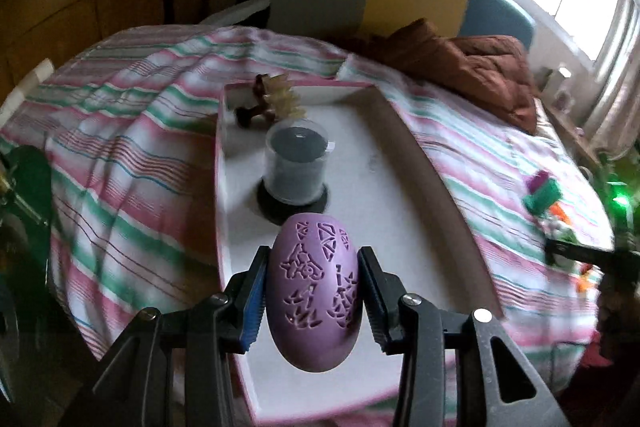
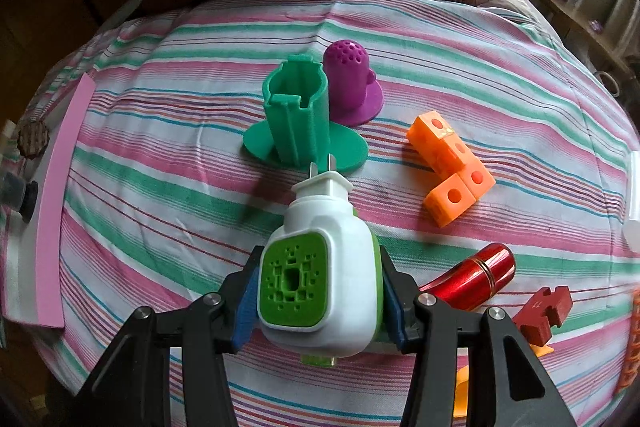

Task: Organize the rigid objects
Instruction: 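Carry the purple toy to the tray with left tool while right tool grasps white-green bottle, then lower the purple oval toy into the tray and open the left tool, then carry the white-green bottle to the tray with the right tool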

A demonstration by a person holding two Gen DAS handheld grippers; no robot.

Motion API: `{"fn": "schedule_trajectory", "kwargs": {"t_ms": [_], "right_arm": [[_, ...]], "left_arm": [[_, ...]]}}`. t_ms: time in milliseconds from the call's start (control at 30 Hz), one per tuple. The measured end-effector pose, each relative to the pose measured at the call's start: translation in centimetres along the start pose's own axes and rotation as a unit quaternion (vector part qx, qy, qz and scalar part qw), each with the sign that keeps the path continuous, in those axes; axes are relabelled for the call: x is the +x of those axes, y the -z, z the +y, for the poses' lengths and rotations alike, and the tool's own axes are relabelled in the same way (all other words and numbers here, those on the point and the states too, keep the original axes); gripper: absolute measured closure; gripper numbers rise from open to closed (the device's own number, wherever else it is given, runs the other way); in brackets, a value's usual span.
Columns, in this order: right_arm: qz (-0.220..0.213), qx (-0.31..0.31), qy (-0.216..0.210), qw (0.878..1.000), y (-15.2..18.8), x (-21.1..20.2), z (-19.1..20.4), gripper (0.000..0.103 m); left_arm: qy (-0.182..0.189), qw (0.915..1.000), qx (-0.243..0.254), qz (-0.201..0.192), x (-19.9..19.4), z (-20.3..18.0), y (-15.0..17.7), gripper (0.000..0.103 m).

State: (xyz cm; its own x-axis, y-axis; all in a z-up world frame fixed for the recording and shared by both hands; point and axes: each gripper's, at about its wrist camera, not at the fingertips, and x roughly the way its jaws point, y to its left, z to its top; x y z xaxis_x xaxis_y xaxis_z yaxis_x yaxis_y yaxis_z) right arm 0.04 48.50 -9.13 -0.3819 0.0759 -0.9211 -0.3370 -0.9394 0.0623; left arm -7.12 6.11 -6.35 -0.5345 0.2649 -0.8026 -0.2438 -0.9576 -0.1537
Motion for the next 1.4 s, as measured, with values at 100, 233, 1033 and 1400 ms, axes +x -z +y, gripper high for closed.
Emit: {"fn": "schedule_trajectory", "kwargs": {"t_ms": [100,233,1033,1400], "right_arm": [[-0.001,-0.001,0.001,1.0,-0.1,0.0,0.0,0.051],[-0.001,-0.001,0.003,1.0,-0.3,0.3,0.3,0.051],[-0.012,-0.022,0.017,1.0,-0.6,0.8,1.2,0.051],[-0.014,-0.013,0.018,1.0,-0.3,0.6,1.3,0.051]], "left_arm": [[-0.024,0.9996,0.013,0.011,2.0,0.2,-0.8,0.06],[-0.045,0.9989,0.009,0.012,3.4,0.5,-1.9,0.06],[-0.079,0.9932,0.027,-0.08,-2.9,-0.4,-1.8,0.061],[-0.06,0.9943,0.042,-0.077,-5.0,-0.4,1.0,0.061]]}}
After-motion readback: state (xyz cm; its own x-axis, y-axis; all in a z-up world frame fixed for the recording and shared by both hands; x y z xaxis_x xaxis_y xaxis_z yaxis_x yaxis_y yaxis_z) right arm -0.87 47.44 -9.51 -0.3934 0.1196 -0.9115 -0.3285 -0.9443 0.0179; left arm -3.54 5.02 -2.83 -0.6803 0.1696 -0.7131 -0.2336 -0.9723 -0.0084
